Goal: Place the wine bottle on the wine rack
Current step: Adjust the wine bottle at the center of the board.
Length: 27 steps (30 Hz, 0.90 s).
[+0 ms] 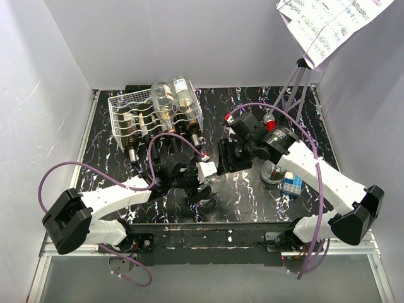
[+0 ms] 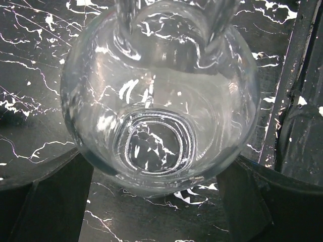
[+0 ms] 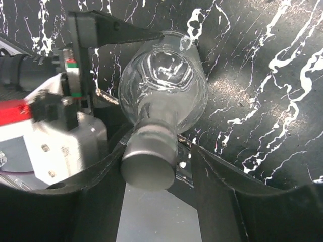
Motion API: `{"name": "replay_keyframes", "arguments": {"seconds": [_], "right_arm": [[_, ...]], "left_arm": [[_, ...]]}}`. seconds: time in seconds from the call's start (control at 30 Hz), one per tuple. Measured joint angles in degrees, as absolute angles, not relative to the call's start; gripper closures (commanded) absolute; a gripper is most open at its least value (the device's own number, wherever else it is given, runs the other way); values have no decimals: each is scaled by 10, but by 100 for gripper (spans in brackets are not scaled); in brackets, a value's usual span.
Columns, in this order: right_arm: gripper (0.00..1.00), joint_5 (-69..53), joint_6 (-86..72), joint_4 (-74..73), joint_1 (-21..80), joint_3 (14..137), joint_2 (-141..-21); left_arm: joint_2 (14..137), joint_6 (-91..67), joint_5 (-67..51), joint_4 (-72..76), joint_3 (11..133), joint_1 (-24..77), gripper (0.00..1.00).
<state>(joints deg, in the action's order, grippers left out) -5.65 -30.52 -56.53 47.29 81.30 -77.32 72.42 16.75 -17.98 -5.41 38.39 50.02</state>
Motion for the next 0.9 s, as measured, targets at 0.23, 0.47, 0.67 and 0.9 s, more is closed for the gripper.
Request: {"name": "replay_keyframes", "arguments": {"seconds": [0.23, 0.47, 0.67, 0.9], "right_arm": [[54, -82, -296, -539, 457, 785, -774], [99, -102, -283, -535, 448, 781, -775], [99, -128, -282, -504, 431, 747, -757], [99, -178, -291, -450, 399, 688, -728]], "left_arm": [[714, 167, -179, -67, 384, 500, 100], [711, 167, -178, -74, 385, 500, 100], [699, 164, -167, -89, 386, 500, 2], [665, 159, -155, -84, 367, 500, 2]]}}
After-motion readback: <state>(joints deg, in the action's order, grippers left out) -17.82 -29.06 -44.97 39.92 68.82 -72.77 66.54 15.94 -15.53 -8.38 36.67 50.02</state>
